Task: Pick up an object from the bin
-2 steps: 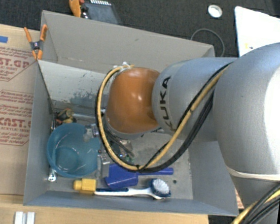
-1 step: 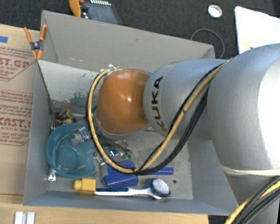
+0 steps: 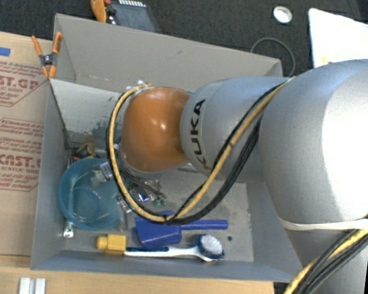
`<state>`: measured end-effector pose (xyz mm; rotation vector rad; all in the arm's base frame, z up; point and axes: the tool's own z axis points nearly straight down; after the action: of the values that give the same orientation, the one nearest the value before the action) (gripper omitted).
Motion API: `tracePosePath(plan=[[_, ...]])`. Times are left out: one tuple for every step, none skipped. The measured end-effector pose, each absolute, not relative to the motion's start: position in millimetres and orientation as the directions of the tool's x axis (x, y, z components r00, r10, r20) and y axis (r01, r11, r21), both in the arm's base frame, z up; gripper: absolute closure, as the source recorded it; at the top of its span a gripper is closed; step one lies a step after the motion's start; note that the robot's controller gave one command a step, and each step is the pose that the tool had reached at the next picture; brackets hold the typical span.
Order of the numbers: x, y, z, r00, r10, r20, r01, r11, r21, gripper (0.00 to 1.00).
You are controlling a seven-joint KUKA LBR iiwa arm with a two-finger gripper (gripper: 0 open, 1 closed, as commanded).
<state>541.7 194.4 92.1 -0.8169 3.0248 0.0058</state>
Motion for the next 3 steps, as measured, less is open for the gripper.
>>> tracePosePath(plan=[[535.7, 192.1, 78.9, -0.844, -0.537, -0.013, -0.537, 0.844, 0.000, 0.00], [580.4, 240.7, 71.1, -0.839, -0.544, -0.001, -0.544, 0.839, -0.002, 0.00], [569.4, 240.3, 75.3, -0.800, -0.600, -0.007, -0.600, 0.800, -0.006, 0.00]])
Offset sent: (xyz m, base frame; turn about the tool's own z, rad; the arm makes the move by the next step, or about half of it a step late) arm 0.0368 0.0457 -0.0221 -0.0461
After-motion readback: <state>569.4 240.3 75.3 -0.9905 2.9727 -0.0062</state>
